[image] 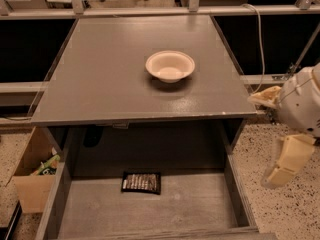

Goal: Pick rxbar chocolate from top drawer and place on counter

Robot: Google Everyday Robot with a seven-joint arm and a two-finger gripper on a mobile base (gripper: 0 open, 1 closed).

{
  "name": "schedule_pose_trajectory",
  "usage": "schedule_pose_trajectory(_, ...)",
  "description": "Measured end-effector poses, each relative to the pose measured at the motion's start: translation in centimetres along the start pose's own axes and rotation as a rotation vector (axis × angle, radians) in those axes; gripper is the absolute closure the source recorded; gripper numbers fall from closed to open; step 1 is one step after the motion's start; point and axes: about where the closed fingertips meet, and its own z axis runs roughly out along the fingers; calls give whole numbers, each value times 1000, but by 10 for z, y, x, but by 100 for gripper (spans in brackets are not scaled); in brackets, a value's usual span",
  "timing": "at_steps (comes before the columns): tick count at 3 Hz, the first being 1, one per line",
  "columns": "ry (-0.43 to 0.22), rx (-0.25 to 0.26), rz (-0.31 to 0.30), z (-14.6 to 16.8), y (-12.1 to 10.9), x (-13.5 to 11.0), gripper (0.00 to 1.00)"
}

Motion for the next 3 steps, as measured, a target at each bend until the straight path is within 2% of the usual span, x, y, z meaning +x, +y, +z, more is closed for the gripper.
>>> schedule_pose_trajectory(1, -2, -32, 13, 33, 21, 7, 0)
schedule_pose_trajectory(2, -28, -11, 47, 54, 28, 15, 0)
schedule_pose_trajectory(3, -111, 50, 104, 69, 27, 16, 0)
